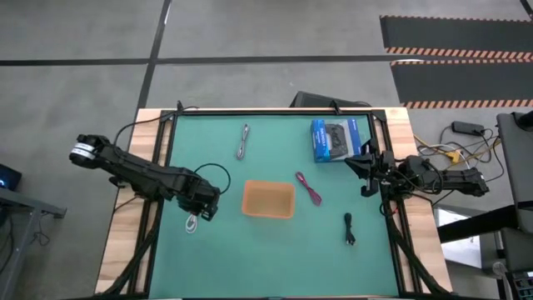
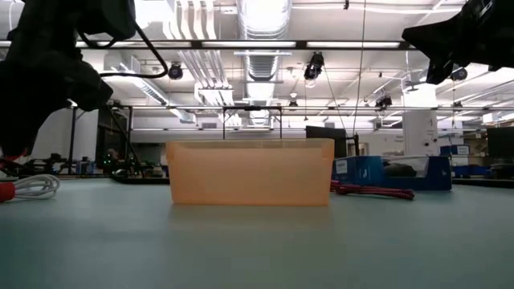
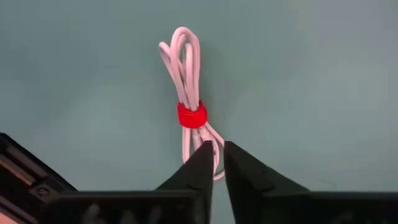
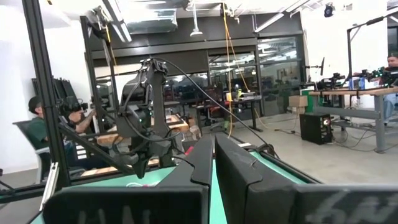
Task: Pick and place USB-C Cables
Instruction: Put the white charger cable into the orange bin
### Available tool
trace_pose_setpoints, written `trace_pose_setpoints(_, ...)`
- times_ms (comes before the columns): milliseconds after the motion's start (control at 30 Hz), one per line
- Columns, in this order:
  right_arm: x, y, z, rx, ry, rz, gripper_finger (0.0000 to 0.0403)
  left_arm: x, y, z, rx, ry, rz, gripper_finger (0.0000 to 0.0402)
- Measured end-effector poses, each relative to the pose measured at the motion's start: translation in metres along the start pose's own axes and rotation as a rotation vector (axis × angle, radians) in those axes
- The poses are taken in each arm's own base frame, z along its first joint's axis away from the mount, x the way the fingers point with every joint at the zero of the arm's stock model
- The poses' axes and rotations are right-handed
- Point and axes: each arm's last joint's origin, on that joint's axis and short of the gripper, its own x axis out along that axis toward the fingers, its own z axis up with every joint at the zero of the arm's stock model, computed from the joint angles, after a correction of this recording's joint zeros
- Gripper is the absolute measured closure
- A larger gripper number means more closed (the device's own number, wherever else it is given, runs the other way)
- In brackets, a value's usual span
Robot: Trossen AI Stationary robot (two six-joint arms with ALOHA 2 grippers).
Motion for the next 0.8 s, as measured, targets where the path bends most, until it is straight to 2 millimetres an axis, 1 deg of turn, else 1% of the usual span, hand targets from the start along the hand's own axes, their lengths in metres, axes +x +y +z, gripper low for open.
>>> trace_pose_setpoints(133, 0.000, 0.000, 0.000, 0.000, 0.000, 0.000, 0.0394, 0.001, 0.000, 0.001, 0.000, -0.013, 0.007, 0.0314)
trace_pose_setpoints(267, 0.000, 0.000, 0.000, 0.001, 0.000, 0.000, 0.0394, 0.006, -0.002, 0.002, -0.004, -0.017, 0.036, 0.0262)
trace_pose_setpoints(400, 0.000, 0.000, 0.000, 0.011, 0.000, 0.000, 0.0394, 0.014, -0.005, 0.004, -0.005, -0.010, 0.078, 0.0223)
trace_pose_setpoints(533, 0.000, 0.000, 0.000, 0.017, 0.000, 0.000, 0.0394, 0.022, -0.007, 0.006, 0.014, -0.002, 0.121, 0.0206)
trace_pose_setpoints(800, 0.000, 0.000, 0.000, 0.018, -0.001, 0.000, 0.0394, 0.035, -0.010, 0.010, 0.009, -0.016, 0.192, 0.0204)
